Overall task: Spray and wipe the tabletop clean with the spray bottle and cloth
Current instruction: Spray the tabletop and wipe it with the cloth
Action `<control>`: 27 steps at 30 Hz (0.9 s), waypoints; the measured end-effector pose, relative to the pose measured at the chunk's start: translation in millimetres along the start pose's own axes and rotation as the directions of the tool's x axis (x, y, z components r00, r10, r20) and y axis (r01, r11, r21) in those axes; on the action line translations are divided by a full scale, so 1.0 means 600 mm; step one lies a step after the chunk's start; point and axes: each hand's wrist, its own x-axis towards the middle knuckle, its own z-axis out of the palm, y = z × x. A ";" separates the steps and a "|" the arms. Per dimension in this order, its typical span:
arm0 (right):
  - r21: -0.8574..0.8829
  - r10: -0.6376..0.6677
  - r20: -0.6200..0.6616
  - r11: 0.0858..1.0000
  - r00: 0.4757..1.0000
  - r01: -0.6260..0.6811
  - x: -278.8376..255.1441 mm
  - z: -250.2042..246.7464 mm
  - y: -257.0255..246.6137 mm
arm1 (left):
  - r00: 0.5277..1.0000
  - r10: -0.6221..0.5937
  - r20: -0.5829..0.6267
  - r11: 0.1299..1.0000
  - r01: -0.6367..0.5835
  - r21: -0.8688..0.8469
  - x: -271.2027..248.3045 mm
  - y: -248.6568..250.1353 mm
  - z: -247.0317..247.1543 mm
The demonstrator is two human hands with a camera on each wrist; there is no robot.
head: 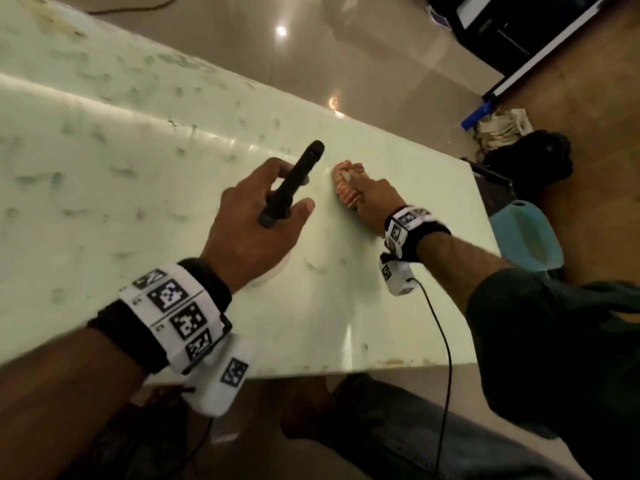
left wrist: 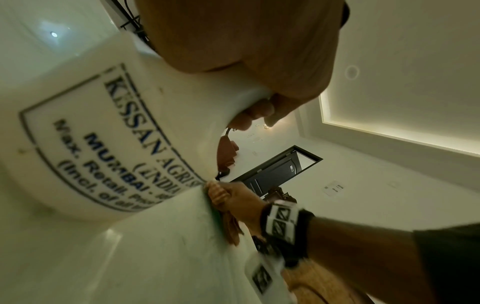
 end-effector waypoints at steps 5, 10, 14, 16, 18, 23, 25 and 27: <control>0.020 0.003 0.042 1.000 0.999 -0.004 -0.157 0.048 0.011 | 0.999 -0.019 0.034 1.000 0.018 0.008 -0.006 0.008 -0.005; -0.171 0.106 0.034 0.980 0.994 -0.099 -0.302 0.133 0.038 | 0.997 -0.048 0.056 0.999 0.048 -0.015 -0.007 0.013 -0.009; -0.094 0.056 0.013 0.994 0.998 -0.055 -0.395 0.178 0.033 | 0.996 -0.058 0.068 0.998 0.058 0.007 -0.005 0.012 -0.012; -0.033 0.080 0.006 0.996 0.997 -0.080 -0.437 0.180 0.015 | 0.996 -0.062 0.070 0.998 0.062 0.010 -0.005 0.015 -0.013; -0.080 0.093 0.057 0.993 0.994 -0.088 -0.465 0.172 0.001 | 0.995 -0.069 0.072 0.998 0.069 0.007 -0.007 0.018 -0.014; 0.258 0.185 -0.013 0.950 0.983 -0.175 -0.485 0.122 0.003 | 0.995 -0.073 0.061 0.997 0.073 0.009 -0.009 0.017 -0.013; 0.292 0.322 -0.133 0.917 0.937 -0.273 -0.484 0.090 0.007 | 0.995 -0.081 0.058 0.997 0.082 -0.001 -0.008 0.017 -0.013; 0.205 0.414 -0.283 0.907 0.865 -0.367 -0.480 0.067 0.010 | 0.994 -0.089 0.059 0.996 0.089 -0.005 -0.009 0.018 -0.013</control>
